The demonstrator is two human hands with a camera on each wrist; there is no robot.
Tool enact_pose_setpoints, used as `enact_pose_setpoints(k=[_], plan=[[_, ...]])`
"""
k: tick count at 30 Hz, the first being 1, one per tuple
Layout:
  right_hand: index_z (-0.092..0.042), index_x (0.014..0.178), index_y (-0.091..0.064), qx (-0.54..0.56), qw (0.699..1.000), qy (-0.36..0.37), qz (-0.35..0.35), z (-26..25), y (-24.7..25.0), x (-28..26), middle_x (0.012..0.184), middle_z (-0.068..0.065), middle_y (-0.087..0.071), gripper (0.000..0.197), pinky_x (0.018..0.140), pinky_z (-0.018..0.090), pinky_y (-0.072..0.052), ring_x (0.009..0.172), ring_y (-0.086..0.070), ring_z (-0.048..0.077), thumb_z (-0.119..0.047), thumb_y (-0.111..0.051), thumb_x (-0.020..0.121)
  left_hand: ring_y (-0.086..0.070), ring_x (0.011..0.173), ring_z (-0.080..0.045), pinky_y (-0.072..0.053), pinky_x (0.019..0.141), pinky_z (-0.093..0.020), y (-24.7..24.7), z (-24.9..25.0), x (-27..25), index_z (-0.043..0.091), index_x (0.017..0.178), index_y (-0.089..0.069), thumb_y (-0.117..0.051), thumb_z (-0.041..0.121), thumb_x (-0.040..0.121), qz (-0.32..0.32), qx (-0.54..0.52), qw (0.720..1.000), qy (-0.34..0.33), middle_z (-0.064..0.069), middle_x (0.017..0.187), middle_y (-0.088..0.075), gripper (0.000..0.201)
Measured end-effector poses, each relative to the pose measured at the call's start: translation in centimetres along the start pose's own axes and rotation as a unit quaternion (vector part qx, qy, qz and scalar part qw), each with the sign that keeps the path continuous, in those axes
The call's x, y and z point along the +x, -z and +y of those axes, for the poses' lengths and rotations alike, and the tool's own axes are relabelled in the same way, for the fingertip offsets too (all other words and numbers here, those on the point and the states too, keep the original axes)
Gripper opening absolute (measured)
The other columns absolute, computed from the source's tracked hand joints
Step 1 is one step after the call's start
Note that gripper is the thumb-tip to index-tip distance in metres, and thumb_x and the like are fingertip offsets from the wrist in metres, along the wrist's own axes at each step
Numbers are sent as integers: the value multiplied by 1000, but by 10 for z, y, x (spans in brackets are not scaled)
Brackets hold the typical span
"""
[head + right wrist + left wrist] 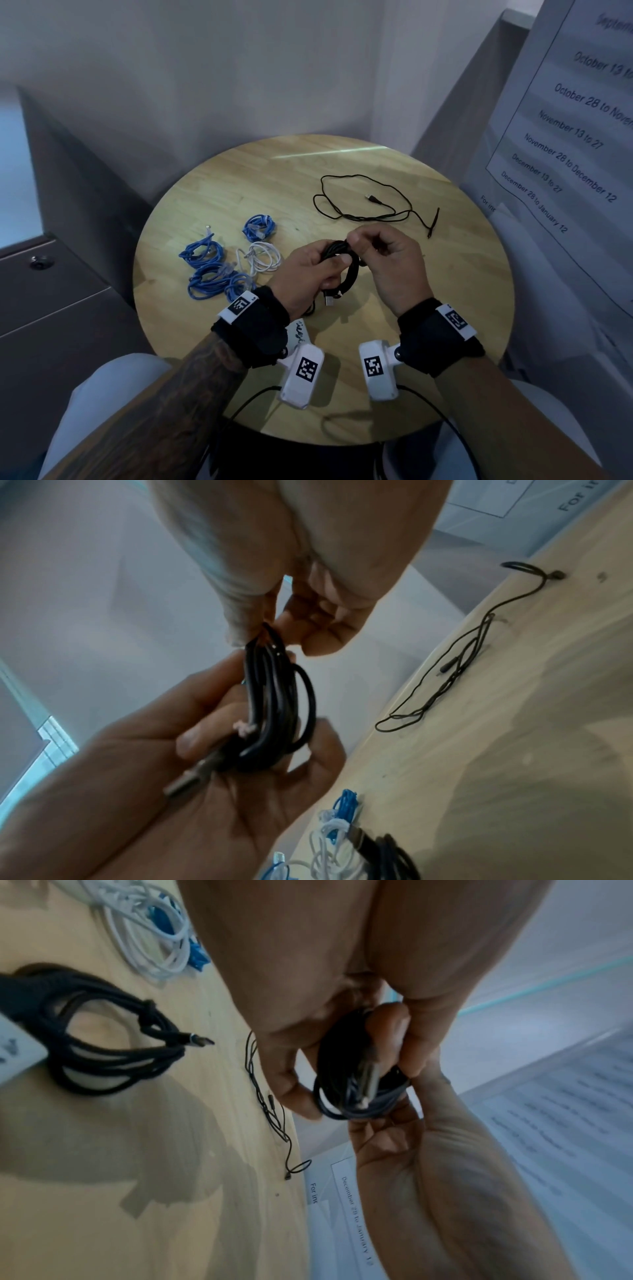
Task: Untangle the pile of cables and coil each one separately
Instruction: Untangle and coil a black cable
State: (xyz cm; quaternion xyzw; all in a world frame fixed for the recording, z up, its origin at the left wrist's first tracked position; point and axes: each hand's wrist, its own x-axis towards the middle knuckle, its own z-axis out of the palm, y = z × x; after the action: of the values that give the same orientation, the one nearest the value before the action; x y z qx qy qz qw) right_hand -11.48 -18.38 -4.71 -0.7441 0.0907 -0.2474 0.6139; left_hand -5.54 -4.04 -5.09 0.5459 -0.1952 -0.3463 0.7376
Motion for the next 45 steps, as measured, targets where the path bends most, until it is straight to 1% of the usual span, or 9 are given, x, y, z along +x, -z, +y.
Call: enact_pose_setpoints(k=[6,14,19,22,26,33,37,40,45], plan=[[-6,94,-76,53,998,-29,2,-3,1,0,88,2,-73,7,71,25,-54,80,-66,11,-9,-70,92,-27,47,-7,-54,83,-54,-4,5,-6,-14,124,-47,-51,9,99,-20,-43,998,40,6,57,-32,34],[-17,102,-77,-56,996,40,-53,-5,12,0,95,5,-68,19,78,20,-48,87,-60,2,-4,-69,91,-30,48,-7,-56,79,-56,2,4,-5,-5,112,-57,-55,10,98,22,41,999,-1,7,58,-38,21],[-14,121,-71,-268,943,197,-19,2,1,-8,86,-2,-61,25,73,18,-45,81,-57,10,-13,-64,97,-34,48,-10,-59,71,-48,4,-4,0,-3,110,-61,-59,15,96,85,87,992,-28,2,60,-42,23],[-18,119,-70,-104,994,37,15,-4,-5,-8,79,-5,-66,24,75,23,-53,76,-62,10,-20,-67,96,-38,47,-10,-59,70,-48,4,-6,1,-2,108,-62,-60,18,96,102,89,990,-32,6,56,-47,23],[-16,104,-78,73,982,-167,-57,-4,2,-6,90,-7,-75,15,79,30,-51,81,-61,7,-21,-69,93,-58,62,-15,-60,73,-47,2,-8,3,-1,105,-61,-65,17,93,107,98,989,-27,-4,76,-63,21],[-16,98,-80,-75,996,-4,-47,-9,14,-9,94,-9,-77,11,80,14,-49,92,-69,2,-16,-70,93,-25,49,-8,-22,46,-20,-1,-4,7,3,105,-58,-53,24,99,44,18,999,19,8,56,-30,22],[-16,90,-75,-56,998,-12,-15,-8,16,-1,82,-6,-72,12,72,17,-49,78,-64,4,-15,-65,96,-26,45,-7,-32,45,-23,-9,-8,-1,-6,121,-52,-48,12,101,-2,56,998,18,11,55,-33,27],[-20,88,-73,-42,998,-47,9,-5,17,2,78,-11,-69,17,70,20,-48,74,-60,2,-15,-61,98,-31,48,-9,-57,68,-47,-13,-7,-3,1,124,-52,-52,17,100,-43,93,995,13,6,58,-33,29],[-17,88,-69,72,989,-125,14,-5,8,1,76,-6,-63,16,71,28,-48,75,-57,9,-19,-58,100,-35,47,-8,-55,70,-46,-11,-7,-3,-3,115,-52,-53,17,99,19,73,997,-18,8,57,-40,25]])
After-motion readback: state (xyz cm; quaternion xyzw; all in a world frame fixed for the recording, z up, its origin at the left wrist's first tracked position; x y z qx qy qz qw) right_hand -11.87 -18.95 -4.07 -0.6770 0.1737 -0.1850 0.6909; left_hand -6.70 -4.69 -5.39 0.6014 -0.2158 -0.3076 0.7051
